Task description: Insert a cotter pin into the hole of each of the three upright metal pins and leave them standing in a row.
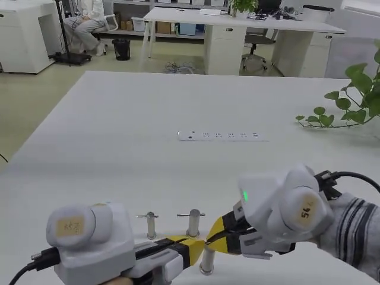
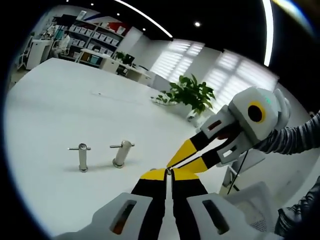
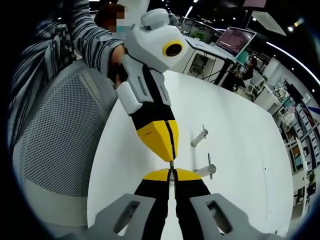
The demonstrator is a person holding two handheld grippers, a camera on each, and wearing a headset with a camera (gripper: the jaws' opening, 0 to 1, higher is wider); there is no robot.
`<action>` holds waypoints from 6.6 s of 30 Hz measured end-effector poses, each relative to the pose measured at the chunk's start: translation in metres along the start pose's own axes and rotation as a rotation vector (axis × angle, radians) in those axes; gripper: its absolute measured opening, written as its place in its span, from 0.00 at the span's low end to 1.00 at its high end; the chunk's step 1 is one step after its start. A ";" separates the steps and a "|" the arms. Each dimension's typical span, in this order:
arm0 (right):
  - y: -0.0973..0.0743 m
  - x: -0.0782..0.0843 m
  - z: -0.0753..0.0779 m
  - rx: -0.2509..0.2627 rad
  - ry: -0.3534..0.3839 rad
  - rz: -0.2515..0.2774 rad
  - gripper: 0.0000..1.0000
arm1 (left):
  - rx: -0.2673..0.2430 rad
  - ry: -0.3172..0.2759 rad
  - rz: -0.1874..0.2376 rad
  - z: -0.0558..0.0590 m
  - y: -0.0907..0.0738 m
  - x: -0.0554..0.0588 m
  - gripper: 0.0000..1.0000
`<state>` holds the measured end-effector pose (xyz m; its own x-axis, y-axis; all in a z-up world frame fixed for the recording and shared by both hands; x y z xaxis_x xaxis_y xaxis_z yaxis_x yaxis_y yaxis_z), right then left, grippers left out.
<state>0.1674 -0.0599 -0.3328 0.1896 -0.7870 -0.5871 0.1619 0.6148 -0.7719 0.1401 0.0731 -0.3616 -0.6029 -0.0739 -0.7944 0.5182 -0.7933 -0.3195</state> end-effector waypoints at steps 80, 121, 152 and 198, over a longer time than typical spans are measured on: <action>0.002 0.072 0.000 -0.022 0.130 -0.181 0.00 | -0.134 0.468 -0.154 -0.013 0.040 0.023 0.23; 0.011 0.061 0.005 -0.063 0.086 -0.175 0.00 | -0.165 0.436 -0.232 -0.024 0.067 0.040 0.11; 0.028 0.039 0.010 -0.054 0.069 -0.127 0.00 | -0.175 0.373 -0.188 -0.028 0.071 0.046 0.11; 0.022 0.037 0.012 -0.007 0.217 -0.096 0.10 | -0.188 0.387 -0.199 -0.023 0.059 0.045 0.28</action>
<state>0.1902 -0.0749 -0.3689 -0.0393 -0.8351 -0.5487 0.1623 0.5365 -0.8281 0.1576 0.0372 -0.4278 -0.4497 0.3279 -0.8308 0.5378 -0.6432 -0.5450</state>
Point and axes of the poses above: the centre of the closed fingertips' face, and the gripper's own axes: y roughly forward along the fingers, z roughly to its right, x roughly out of its underside, the point moved 9 cm from there along -y, roughly backward along the fingers, and after that the axes turned 1 degree about -x, right-handed, at the moved point
